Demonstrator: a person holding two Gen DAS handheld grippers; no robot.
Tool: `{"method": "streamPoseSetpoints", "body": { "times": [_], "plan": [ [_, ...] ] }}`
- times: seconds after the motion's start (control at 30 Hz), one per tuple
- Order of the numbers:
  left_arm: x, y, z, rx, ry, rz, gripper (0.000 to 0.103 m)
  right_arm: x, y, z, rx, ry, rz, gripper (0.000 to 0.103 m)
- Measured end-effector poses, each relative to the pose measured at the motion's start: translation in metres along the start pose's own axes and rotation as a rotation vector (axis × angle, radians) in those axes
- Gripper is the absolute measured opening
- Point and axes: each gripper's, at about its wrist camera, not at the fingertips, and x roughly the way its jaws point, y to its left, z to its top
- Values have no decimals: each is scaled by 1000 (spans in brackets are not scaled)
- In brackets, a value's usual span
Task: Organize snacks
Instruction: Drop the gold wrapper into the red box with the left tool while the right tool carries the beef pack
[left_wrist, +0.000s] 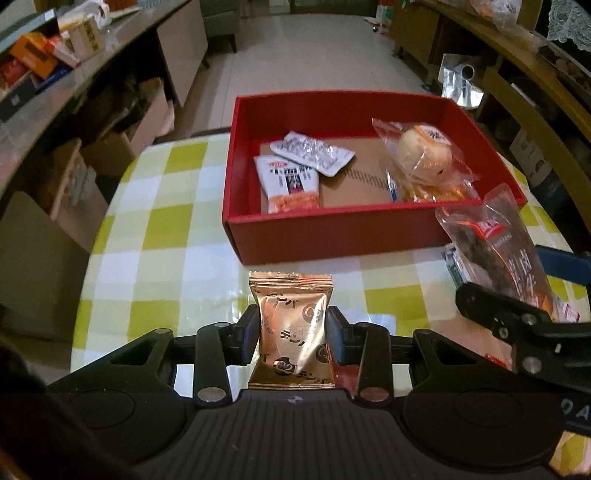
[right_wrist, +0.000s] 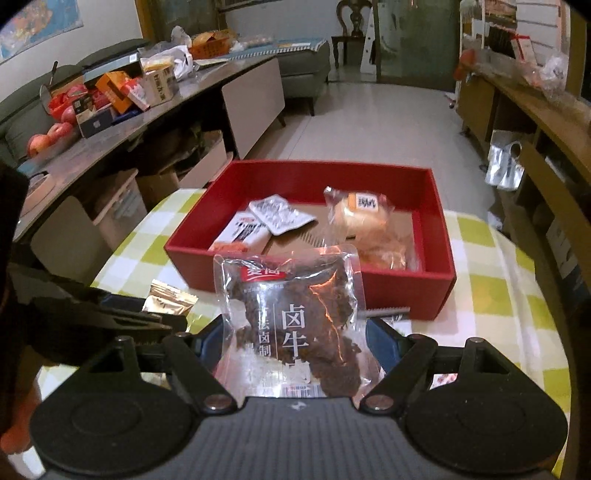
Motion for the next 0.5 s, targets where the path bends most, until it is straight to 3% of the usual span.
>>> {"method": "streamPoseSetpoints", "body": {
  "times": [0.5],
  "plan": [
    [-7,-11,12,22,-69,59,46,-3,-3,16,14,-66,-33,84]
  ]
}}
